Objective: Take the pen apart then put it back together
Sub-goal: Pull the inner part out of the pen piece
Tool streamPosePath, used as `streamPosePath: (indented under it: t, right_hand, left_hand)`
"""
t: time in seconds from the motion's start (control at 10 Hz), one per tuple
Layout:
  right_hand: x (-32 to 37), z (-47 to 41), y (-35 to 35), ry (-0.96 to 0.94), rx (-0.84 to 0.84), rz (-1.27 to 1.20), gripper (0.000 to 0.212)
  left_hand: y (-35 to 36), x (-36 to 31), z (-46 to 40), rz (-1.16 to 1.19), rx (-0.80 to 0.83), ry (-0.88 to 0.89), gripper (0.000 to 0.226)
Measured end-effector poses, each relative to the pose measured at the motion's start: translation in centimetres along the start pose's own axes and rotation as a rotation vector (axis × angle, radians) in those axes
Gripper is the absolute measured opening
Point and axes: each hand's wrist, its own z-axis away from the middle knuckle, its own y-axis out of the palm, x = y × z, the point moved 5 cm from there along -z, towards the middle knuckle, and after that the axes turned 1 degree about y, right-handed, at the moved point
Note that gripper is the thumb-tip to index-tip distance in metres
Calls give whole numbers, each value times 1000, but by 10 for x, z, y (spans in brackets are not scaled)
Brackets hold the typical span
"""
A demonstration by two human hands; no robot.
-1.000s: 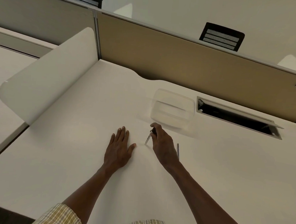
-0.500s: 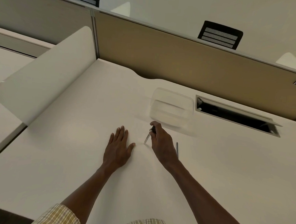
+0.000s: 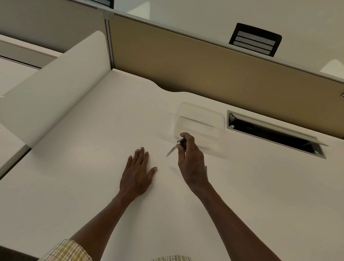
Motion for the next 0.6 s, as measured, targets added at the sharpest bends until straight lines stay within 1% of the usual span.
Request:
streamPosePath:
  t: [0.1, 0.2, 0.6]
  right_hand:
    - [-6, 9, 16, 5, 152, 57, 32]
    - [-10, 11, 23, 1, 214, 75, 30]
    - [-13, 11, 26, 8, 208, 97, 33]
  left_hand:
    - [0, 1, 0, -15, 2, -3, 71]
    - [1, 1, 0, -15, -1, 1, 71]
    - [3, 3, -1, -21, -3, 0, 71]
